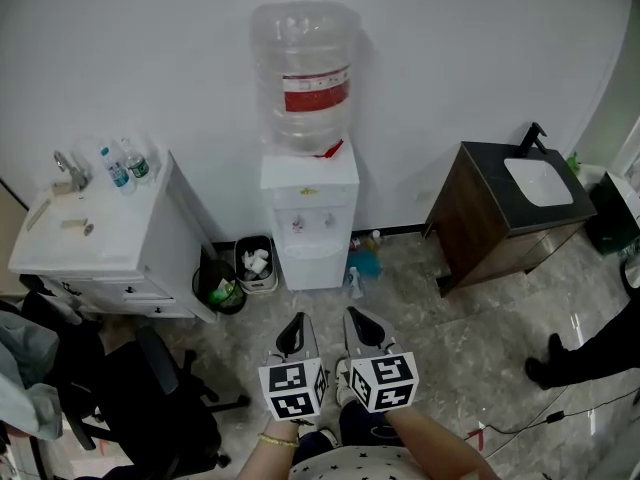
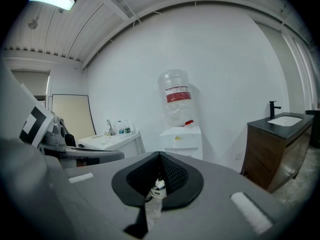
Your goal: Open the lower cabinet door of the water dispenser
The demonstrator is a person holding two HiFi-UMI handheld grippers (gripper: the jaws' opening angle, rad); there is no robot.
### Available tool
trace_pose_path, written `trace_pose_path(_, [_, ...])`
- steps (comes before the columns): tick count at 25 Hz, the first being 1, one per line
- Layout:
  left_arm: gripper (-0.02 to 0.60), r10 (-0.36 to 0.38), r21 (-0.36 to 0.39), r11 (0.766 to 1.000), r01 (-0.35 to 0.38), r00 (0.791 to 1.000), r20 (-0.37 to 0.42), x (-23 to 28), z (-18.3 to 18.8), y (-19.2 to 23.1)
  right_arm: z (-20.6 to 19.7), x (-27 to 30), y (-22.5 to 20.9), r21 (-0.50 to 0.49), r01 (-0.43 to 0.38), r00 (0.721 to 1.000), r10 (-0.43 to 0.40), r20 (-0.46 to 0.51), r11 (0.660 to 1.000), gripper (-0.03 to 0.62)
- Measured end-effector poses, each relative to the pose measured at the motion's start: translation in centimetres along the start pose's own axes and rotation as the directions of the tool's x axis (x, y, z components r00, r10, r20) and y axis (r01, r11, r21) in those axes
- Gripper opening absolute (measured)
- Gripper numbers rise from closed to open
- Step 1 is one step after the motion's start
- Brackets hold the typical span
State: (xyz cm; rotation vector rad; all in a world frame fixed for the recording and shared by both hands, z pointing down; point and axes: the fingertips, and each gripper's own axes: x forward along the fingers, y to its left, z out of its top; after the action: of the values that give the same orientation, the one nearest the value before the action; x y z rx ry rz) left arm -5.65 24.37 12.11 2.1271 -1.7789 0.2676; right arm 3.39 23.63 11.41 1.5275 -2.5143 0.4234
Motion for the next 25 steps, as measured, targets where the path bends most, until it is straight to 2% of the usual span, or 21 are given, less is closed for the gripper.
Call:
trace_pose_path(8, [0.006,0.051,-0.027,0.998,-0.051,0.999,0.001,10.1,3.7,1.5,3.5,9.3,-5.5,-0.037,-0.022,1.0,0.022,-0.006,0.999,-0.002])
trace_pose_path(13, [0.007,0.068,-0.016,0.998,-0.068,0.998,0.012,15.2,6.1,1.4,5.8,13.8,-8.3,-0.045,-0.061,0.998,0.062,0.013,0.997,-0.002])
trace_pose_path(19, [0.008,0.083,-0.026,0.996,-0.083,0.996,-0.021,18.8,5.7,1.3,5.6,16.8,-9.8,-0.039,-0.088,0.996,0.087,-0.017,0.995,-0.002])
trace_pose_path(25, [0.008,0.077,-0.033,0.996,-0.079,0.995,-0.067,21.4,4.4,1.8,3.7,18.8,-11.2,-0.022,-0.072,0.995,0.071,-0.064,0.997,-0.002])
